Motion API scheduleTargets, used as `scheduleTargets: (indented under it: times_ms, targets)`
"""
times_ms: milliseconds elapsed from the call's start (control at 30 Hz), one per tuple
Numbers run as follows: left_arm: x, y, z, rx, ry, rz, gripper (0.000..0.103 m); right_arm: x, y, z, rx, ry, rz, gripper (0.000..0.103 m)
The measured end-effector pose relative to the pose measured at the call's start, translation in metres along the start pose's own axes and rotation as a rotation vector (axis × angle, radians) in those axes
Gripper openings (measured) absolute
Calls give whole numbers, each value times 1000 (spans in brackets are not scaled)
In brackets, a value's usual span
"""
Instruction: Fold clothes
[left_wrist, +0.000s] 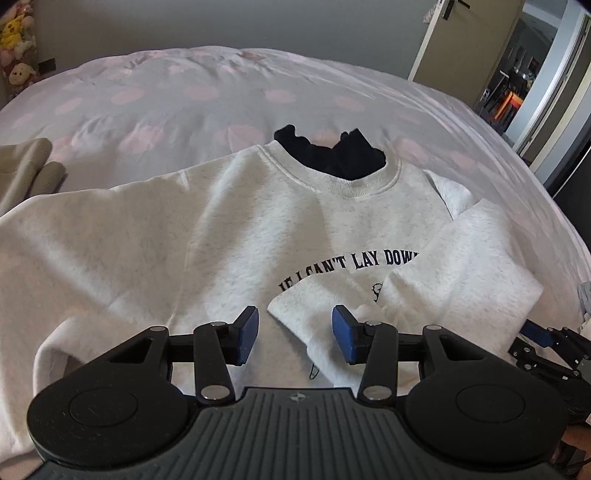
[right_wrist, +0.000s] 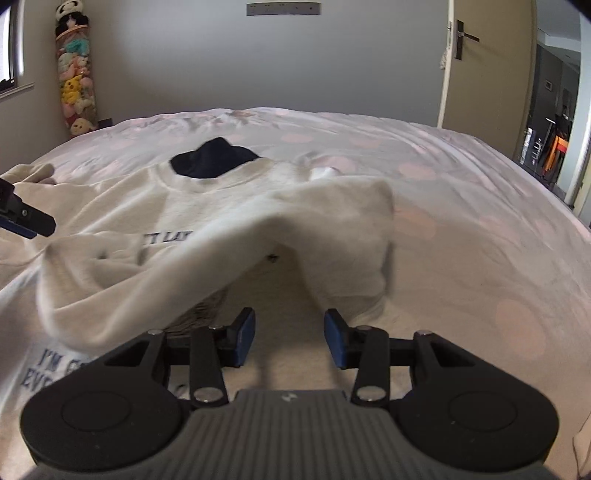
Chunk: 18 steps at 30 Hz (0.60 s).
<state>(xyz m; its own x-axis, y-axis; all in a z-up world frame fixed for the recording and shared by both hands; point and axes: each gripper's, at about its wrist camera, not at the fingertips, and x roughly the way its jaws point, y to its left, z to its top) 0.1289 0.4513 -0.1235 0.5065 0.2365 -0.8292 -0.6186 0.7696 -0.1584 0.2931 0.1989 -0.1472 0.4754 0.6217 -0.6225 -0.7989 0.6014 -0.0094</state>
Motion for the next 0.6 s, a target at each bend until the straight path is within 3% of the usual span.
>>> scheduleTargets:
  times_ms: [167, 333, 400, 433, 467, 500, 600]
  targets:
    - [41, -16, 7, 37, 105, 50, 41, 17, -19, 2, 33, 51, 17, 47]
    - [49, -31, -4, 69, 124, 83, 31, 28, -24, 7, 30, 92, 28, 47]
    - [49, -40, -9, 108, 114, 119, 17, 28, -28, 9, 32, 107, 35, 45]
    - [46, -43, -9, 105, 101, 128, 5, 27, -33, 8, 47, 108, 34, 44]
    - [39, -43, -8, 88, 77, 128, 2, 25, -39, 8, 62, 108, 34, 40]
    - [33, -44, -7, 71, 52, 128, 2, 23, -44, 8, 77, 109, 33, 26]
    - [0, -40, 0, 2, -43, 104, 2, 18, -59, 8, 121, 111, 32, 13]
